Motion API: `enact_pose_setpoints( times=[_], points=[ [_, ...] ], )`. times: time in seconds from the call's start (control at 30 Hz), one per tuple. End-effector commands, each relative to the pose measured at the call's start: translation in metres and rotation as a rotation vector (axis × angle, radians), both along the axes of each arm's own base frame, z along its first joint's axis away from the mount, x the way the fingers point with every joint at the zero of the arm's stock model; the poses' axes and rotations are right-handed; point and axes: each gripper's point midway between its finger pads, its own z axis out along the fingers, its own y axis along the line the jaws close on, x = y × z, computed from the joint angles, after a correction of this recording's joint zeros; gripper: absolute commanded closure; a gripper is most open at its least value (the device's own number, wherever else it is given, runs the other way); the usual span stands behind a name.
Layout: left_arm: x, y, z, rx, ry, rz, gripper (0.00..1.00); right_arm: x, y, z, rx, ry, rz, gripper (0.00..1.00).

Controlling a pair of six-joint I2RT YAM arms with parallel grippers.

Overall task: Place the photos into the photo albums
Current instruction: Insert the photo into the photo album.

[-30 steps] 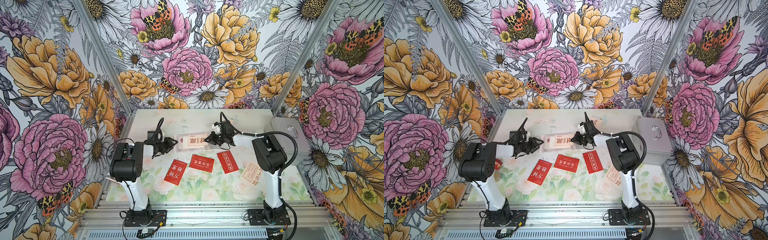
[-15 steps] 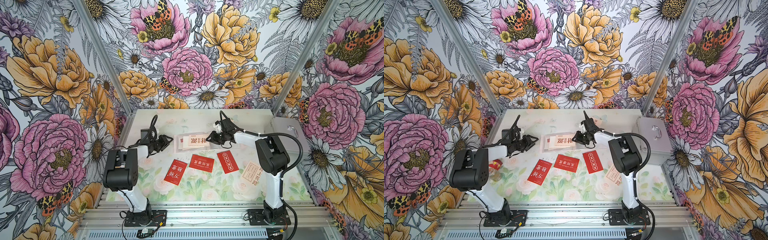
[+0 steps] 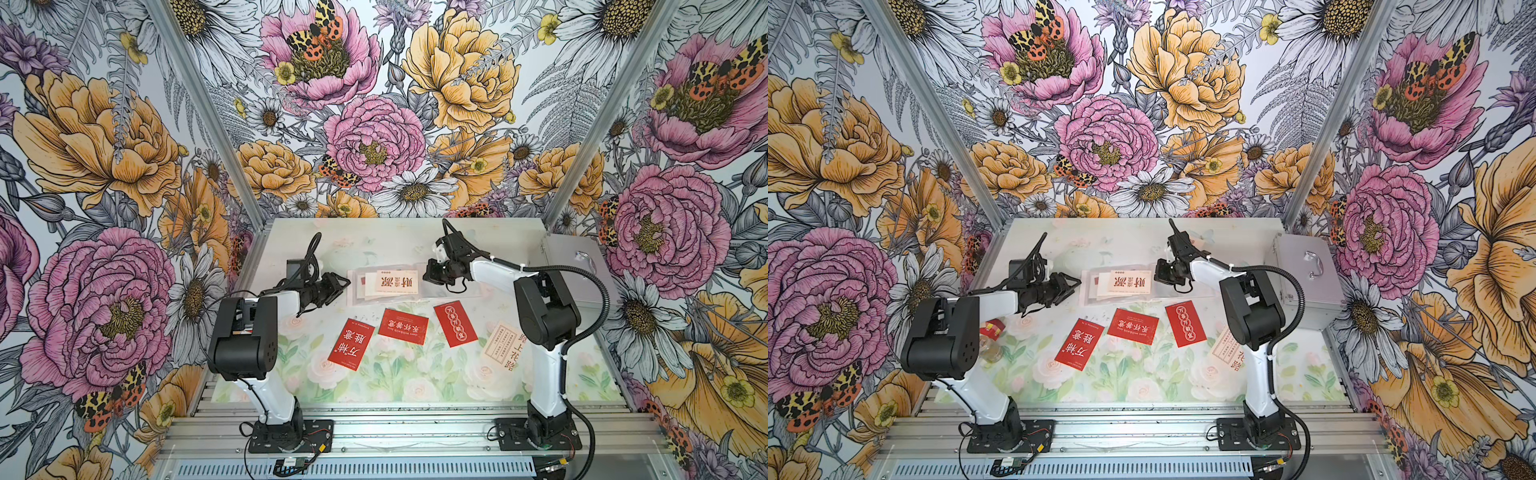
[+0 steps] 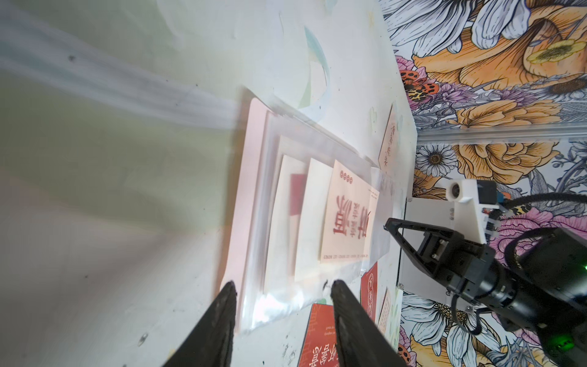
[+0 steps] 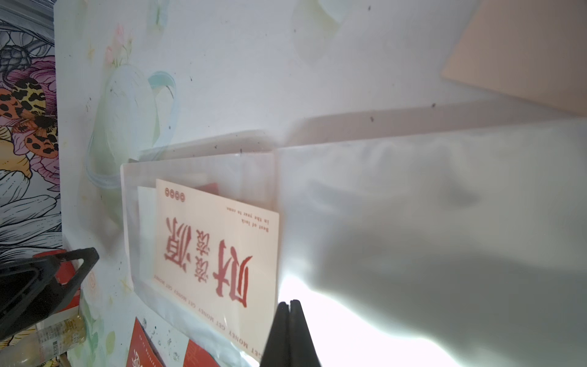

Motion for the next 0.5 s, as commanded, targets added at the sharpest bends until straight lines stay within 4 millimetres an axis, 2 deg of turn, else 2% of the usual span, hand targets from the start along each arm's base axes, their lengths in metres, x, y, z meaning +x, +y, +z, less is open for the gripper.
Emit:
enact_pose_setpoints(
  times=[0.0, 0.23, 0.33, 0.37, 0.47],
  points=[
    [0.008, -0.006, -0.001, 0.025, -0.019, -0.026, 0.5, 0.009, 0.006, -0.007, -0.014, 0.0, 0.002, 0.98],
    [0.008, -0.017, -0.01, 0.027, -0.003, -0.054, 0.5, 0.012, 0.011, -0.013, -0.027, 0.017, 0.01, 0.98],
    [0.009, -0.023, -0.007, 0.028, -0.012, -0.068, 0.5, 0.013, 0.015, -0.015, -0.02, 0.022, 0.015, 0.98],
    [0.008, -0.024, -0.02, 0.028, 0.021, -0.071, 0.5, 0.013, 0.018, -0.015, -0.016, 0.024, 0.019, 0.98],
    [0.01, -0.025, -0.023, 0.028, 0.024, -0.074, 0.5, 0.013, 0.024, -0.018, -0.011, 0.032, 0.031, 0.98]
  ],
)
